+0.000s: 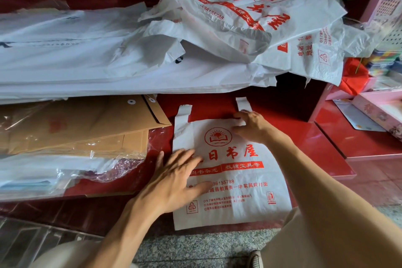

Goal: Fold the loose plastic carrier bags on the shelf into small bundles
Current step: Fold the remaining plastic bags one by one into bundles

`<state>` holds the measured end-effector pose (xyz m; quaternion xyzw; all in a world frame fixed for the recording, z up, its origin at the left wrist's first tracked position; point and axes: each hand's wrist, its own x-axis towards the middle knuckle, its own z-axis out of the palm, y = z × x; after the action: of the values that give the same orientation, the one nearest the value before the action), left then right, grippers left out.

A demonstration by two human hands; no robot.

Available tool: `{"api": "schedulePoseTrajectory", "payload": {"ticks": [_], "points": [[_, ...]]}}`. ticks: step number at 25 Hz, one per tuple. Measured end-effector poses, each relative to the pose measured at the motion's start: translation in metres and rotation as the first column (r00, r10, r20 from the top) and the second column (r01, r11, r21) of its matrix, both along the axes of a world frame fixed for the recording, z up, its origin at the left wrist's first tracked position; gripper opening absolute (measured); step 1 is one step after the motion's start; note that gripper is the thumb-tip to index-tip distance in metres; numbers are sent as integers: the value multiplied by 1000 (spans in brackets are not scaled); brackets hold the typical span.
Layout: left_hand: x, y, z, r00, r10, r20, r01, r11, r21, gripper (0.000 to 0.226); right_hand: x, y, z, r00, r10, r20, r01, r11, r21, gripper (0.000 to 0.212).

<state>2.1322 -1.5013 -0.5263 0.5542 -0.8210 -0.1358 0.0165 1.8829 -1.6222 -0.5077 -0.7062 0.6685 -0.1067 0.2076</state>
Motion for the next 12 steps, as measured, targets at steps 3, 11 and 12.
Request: {"api": "schedulePoseTrajectory", "payload": {"ticks": [3,11,12], "points": [[4,-3,-9,998,56,-2,-56,996,-68,65,3,20,25,996,27,88,-10,980,-198,33],[-16,6,-6,980,-199,27,201,973,-115,90,0,121,21,798,469,-378,-447,882,149,92],[-18,8,-5,970,-227,90,234,968,-85,94,-2,125,15,780,452,-434,-464,882,84,91]]}}
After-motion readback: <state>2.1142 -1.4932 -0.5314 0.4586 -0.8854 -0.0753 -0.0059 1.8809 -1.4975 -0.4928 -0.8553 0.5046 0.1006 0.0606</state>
